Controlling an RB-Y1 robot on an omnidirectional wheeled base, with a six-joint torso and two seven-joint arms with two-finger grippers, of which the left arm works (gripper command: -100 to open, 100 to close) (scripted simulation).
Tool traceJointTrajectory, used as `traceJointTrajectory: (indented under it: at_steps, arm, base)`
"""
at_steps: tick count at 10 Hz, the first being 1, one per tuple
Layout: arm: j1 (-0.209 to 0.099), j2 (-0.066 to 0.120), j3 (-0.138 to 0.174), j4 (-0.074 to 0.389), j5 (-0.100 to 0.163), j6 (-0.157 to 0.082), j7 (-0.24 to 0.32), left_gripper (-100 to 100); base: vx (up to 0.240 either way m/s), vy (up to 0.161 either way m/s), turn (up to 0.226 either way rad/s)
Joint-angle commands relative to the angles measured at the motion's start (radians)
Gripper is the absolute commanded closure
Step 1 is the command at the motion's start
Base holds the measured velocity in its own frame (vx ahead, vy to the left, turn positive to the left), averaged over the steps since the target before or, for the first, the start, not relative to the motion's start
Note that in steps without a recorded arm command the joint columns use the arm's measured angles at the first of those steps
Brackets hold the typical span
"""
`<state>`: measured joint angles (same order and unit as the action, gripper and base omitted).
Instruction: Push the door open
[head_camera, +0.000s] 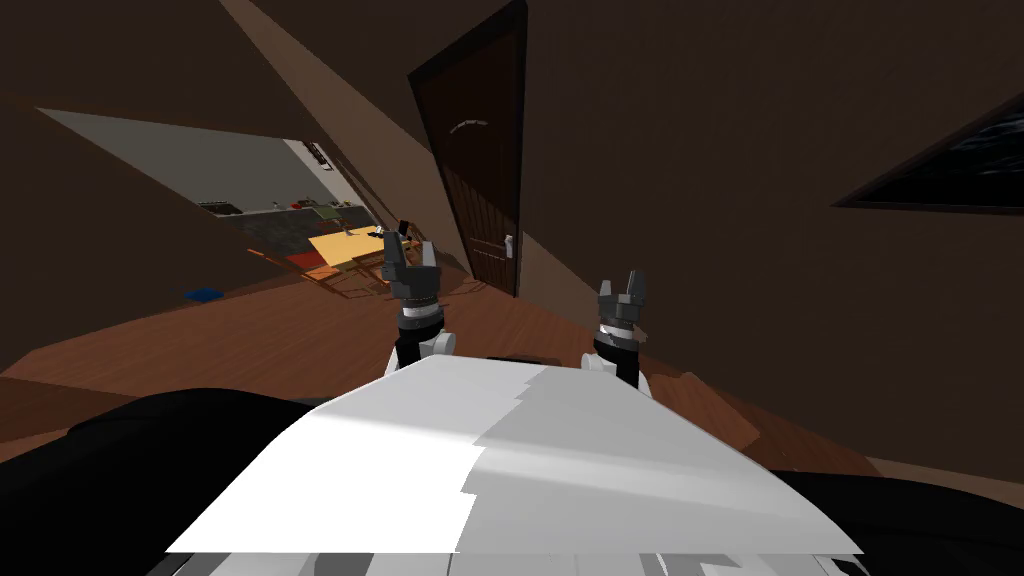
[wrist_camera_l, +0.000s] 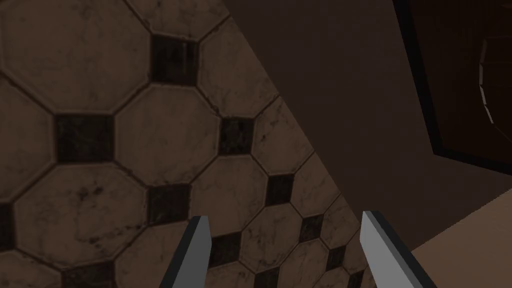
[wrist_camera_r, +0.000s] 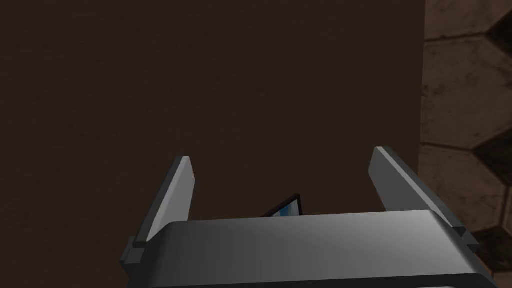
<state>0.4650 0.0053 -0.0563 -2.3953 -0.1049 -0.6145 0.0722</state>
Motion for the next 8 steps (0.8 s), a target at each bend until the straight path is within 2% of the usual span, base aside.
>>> traceJointTrajectory:
  at_steps: [1, 3, 8]
  arm:
    - [-0.015, 0.011, -0.004, 0.030, 0.009, 0.007, 0.030, -100]
    - [-0.028, 0.019, -0.007, 0.057, 0.016, 0.013, 0.057, -100]
    - [-0.078, 0.043, -0.019, 0.161, 0.046, 0.037, 0.160, -100]
  base:
    - [0.079, -0.007, -0.034]
    - [0.094, 0.038, -0.044]
    - [0.115, 0.060, -0.048]
